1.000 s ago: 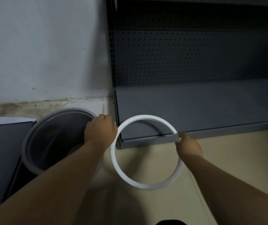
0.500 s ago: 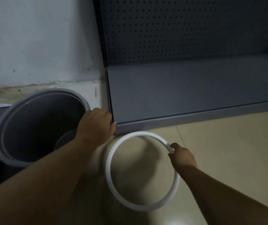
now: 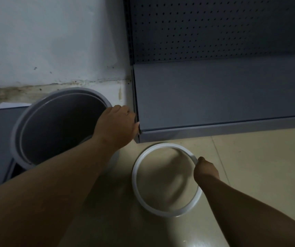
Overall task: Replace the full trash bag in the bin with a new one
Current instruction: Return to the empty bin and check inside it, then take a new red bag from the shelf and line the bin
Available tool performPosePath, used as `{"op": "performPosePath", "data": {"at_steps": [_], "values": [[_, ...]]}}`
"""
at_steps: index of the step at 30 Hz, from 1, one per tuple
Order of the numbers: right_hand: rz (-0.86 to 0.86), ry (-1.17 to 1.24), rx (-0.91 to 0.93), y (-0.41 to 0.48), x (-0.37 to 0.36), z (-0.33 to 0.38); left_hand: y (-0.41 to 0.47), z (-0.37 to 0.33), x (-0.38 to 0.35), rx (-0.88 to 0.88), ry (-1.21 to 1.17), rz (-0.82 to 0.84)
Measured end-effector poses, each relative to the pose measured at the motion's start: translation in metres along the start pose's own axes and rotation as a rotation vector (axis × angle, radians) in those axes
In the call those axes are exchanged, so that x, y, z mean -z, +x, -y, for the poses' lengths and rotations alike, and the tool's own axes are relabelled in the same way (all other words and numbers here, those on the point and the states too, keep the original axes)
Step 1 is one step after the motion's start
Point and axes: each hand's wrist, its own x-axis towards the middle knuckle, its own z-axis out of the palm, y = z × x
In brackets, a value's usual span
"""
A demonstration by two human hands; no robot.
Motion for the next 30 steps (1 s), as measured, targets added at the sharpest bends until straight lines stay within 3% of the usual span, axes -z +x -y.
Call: {"op": "performPosePath", "data": {"at_steps": [12,17,23,30], "values": [[-0.052,-0.242,0.132,-0.020,0.020,0.027,0.004,0.009,0.010,0.042,-0.058,-0.057],[-0.048,-0.274,0.178,-0.048,0.048,0.050,-0.008,0.023,0.037,0.116,-0.060,0.002],[0.006,-0.346,0.219,-0.120,0.132,0.089,-0.032,0.046,0.130,0.216,-0.093,0.093],[0.000,-0.368,0.333,-0.231,0.271,0.158,-0.064,0.083,0.293,0.295,-0.137,0.042]]}}
